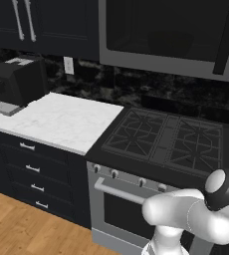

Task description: Pick the sweet potato from the sink and place it in the bowl. Then pick the bowl and place it in the microwave. Then close the microwave door and press the start button.

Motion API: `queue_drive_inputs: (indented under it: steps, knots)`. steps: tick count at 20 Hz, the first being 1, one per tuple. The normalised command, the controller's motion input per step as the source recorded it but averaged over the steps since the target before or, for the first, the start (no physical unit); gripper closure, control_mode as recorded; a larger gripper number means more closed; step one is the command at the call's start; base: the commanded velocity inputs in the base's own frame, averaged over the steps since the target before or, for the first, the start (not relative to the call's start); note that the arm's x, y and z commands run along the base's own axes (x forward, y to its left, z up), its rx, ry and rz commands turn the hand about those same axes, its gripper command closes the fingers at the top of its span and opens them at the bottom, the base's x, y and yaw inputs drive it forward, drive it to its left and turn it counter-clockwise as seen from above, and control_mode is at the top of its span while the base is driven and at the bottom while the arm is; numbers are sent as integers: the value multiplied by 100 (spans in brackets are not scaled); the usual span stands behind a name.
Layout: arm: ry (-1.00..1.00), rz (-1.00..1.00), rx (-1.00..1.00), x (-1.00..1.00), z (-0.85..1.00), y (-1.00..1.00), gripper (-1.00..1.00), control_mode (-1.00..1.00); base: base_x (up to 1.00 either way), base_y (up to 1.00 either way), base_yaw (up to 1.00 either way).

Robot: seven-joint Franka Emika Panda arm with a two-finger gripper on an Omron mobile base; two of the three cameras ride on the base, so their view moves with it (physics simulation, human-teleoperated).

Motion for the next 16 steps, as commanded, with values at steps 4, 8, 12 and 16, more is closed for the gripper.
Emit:
queue_drive_inputs:
  steps: [4, 8, 12, 16]
  knots:
    - [0, 0, 0, 14, -9, -10, 100, -100, 0, 0, 0]
    - [0, 0, 0, 19, -11, -13, 100, -100, 0, 0, 0]
    - [0, 0, 0, 30, -8, -17, 100, -100, 0, 0, 0]
    - [0, 0, 0, 37, -10, -19, 100, -100, 0, 0, 0]
